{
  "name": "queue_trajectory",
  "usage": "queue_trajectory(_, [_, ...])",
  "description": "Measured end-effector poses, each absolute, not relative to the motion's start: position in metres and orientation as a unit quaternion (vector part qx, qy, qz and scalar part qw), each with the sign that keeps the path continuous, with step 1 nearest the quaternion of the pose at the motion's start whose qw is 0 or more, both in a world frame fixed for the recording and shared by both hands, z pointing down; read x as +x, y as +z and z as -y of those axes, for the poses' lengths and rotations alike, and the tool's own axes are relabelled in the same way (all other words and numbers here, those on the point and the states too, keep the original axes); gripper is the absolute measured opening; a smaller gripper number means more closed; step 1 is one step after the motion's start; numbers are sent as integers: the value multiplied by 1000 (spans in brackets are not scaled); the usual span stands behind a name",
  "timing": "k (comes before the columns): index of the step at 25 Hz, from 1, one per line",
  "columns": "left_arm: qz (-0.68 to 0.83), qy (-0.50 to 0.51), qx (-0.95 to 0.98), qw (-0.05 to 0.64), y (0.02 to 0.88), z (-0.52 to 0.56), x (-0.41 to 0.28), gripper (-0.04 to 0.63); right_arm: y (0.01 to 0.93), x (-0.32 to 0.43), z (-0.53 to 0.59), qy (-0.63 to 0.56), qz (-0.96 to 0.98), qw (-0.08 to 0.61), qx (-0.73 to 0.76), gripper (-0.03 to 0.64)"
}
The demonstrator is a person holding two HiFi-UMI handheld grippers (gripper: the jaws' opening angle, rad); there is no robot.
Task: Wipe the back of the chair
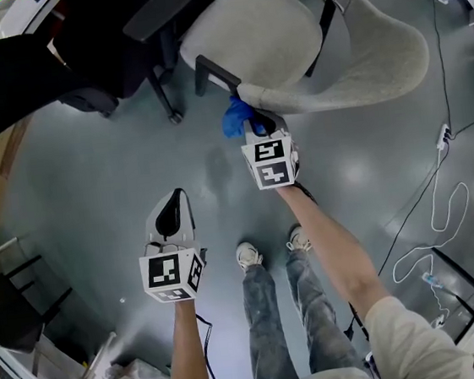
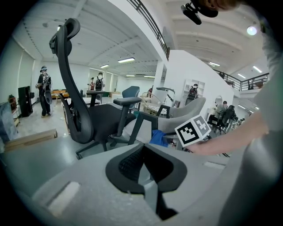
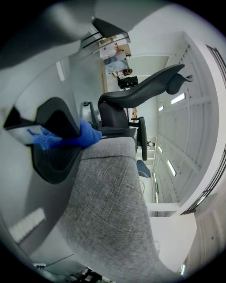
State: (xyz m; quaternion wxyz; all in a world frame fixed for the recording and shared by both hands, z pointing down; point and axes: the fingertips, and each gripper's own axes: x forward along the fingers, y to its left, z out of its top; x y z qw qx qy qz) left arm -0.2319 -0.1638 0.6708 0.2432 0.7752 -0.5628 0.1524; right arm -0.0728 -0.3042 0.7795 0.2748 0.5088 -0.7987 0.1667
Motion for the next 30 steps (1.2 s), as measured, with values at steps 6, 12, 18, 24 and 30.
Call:
queue_trajectory(6, [552, 158, 783, 237, 668, 169, -210, 0, 777, -53, 295, 169, 799, 271, 509, 40])
queue_trajectory(12, [540, 159, 793, 232, 664, 176, -176, 0, 773, -21, 284, 173, 797, 270, 513, 40])
queue_trajectory(18, [523, 162, 806, 224, 656, 182, -131, 0, 771, 20, 278, 169, 795, 274, 514, 40])
queue_trajectory(24, [513, 166, 813, 218, 651, 183, -98, 0, 771, 64, 277, 173, 784, 273, 529, 40])
queue_trajectory(30, [509, 171, 816, 215, 649, 185, -71, 0, 771, 106, 284, 173, 774, 275, 544, 40])
